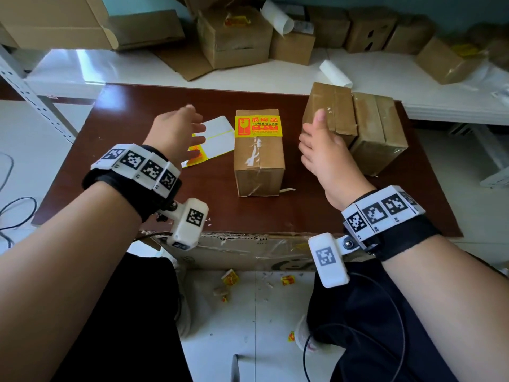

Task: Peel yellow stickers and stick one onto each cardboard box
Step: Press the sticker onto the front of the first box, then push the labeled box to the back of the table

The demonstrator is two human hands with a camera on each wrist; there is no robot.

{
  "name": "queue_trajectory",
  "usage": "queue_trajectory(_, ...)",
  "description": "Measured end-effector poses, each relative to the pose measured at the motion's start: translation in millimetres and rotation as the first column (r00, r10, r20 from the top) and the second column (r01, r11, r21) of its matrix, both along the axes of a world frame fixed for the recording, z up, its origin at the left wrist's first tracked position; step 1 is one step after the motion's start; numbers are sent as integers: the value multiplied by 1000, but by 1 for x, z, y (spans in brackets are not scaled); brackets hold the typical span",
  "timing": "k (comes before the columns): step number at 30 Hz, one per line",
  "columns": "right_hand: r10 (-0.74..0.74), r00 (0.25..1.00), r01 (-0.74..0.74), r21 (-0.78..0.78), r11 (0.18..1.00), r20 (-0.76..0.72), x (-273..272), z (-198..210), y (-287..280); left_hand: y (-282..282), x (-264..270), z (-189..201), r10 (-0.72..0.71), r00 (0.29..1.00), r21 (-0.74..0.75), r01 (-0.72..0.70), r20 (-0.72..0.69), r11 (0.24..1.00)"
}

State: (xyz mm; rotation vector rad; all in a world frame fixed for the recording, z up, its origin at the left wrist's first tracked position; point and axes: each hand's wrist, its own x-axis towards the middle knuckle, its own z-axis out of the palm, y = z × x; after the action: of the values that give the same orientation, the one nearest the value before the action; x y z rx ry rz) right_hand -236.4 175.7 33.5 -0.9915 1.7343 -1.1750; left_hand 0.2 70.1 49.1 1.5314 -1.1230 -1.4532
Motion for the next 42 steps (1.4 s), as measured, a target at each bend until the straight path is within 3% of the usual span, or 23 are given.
queue_trajectory(3,125,991,-128,96,987,38,8,2,3,9,-6,-11,-59,998,50,57,24,997)
queue_trajectory(5,237,970,-244,165,956,59,17,-4,4,13,-10,-25,-188,980,76,183,68,980)
queue_trajectory(8,281,957,-290,221,931,72,30,-14,-2,22,-18,-20,-283,959,24,282,36,959)
queue_trajectory(16,186,977,-174,-117,978,101,47,22,-45,-3,-19,13,-140,975,-145,115,-174,983)
queue_trajectory(19,117,984,-95,-163,982,133,43,23,-77,-15,-26,19,-145,952,-198,93,-270,976)
queue_trajectory(24,97,981,-63,-193,979,171,45,32,-111,-54,-32,10,-104,878,-156,34,-467,987)
queue_trajectory(29,82,984,-52,-183,982,159,53,17,-139,-81,-42,-6,-88,927,-166,28,-364,986)
queue_trajectory(33,-15,984,42,-149,988,178,47,-15,-174,-98,-49,-16,-65,952,-149,21,-300,989)
queue_trajectory(42,7,986,-9,8,1000,165,29,-68,-182,-113,-50,-59,-98,977,35,107,-190,994)
